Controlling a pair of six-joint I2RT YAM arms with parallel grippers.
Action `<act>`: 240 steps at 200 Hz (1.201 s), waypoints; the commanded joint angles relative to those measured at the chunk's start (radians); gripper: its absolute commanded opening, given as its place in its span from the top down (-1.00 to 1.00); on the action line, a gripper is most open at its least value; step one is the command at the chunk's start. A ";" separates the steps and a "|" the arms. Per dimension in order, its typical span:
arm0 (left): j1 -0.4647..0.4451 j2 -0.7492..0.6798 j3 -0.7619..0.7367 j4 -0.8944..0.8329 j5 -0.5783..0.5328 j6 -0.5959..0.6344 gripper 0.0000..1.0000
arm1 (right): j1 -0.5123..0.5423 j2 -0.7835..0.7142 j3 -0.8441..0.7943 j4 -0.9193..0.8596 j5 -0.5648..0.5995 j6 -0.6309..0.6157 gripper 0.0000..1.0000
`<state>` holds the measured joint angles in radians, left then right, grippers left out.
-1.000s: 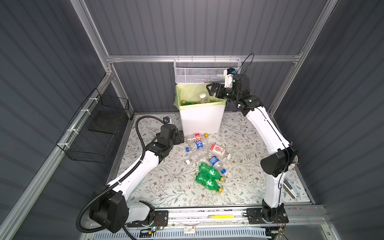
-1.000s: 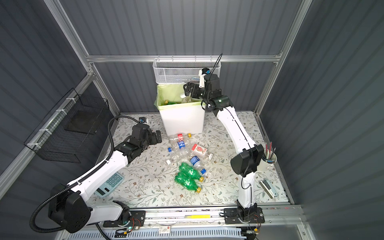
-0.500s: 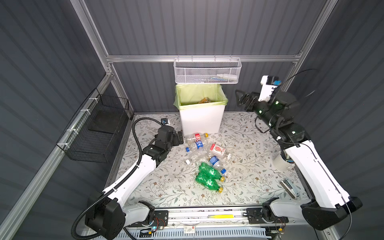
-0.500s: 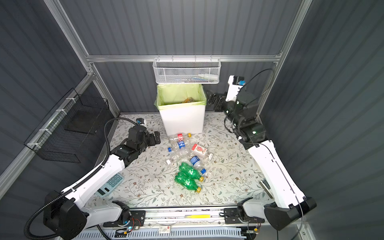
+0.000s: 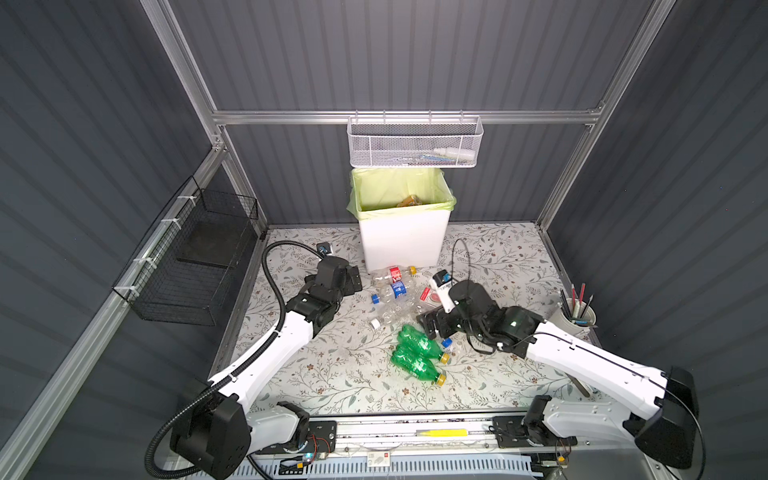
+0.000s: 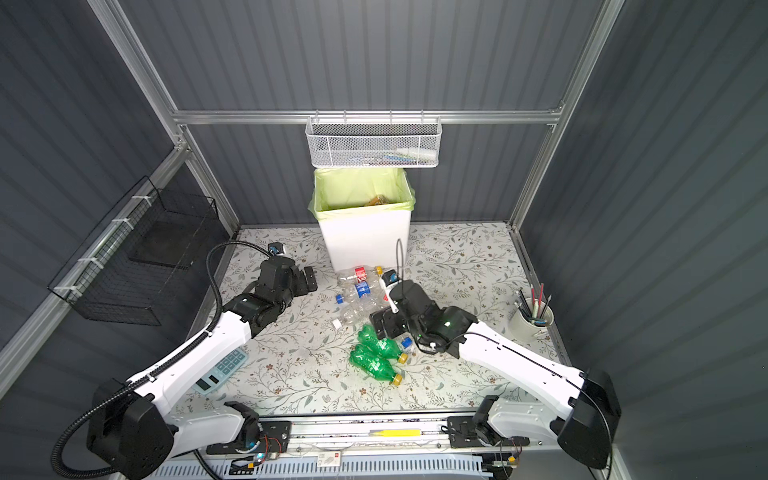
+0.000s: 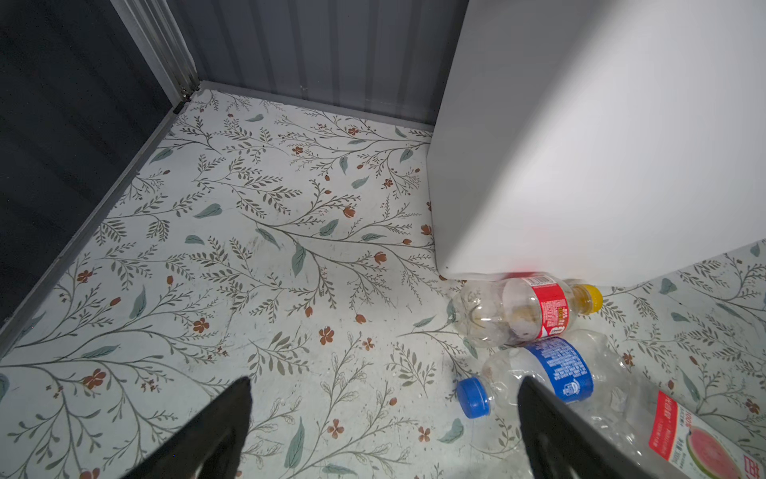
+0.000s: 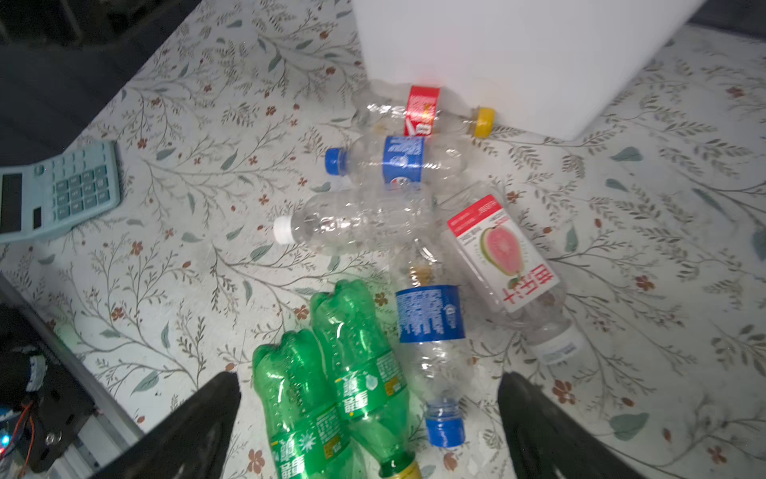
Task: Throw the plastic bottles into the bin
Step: 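Lower the right gripper onto the two green soda bottles, then close the right gripper on a green soda bottle and lift it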
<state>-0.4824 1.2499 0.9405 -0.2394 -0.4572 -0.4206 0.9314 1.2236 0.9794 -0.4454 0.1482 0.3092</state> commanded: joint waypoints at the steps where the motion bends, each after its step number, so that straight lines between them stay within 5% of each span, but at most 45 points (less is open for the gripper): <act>1: 0.007 0.014 0.020 0.017 -0.023 -0.003 -0.99 | 0.094 0.100 0.054 -0.105 0.059 0.017 -0.98; 53: 0.008 -0.006 0.019 -0.004 -0.027 0.001 -1.00 | 0.229 0.310 0.161 -0.192 0.044 -0.015 -0.91; 240: 0.008 -0.050 -0.033 -0.023 -0.072 -0.009 -0.99 | 0.257 0.647 0.326 -0.378 0.001 -0.064 -0.34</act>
<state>-0.4824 1.2308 0.9222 -0.2451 -0.5022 -0.4236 1.1816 1.8534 1.2816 -0.7788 0.1535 0.2535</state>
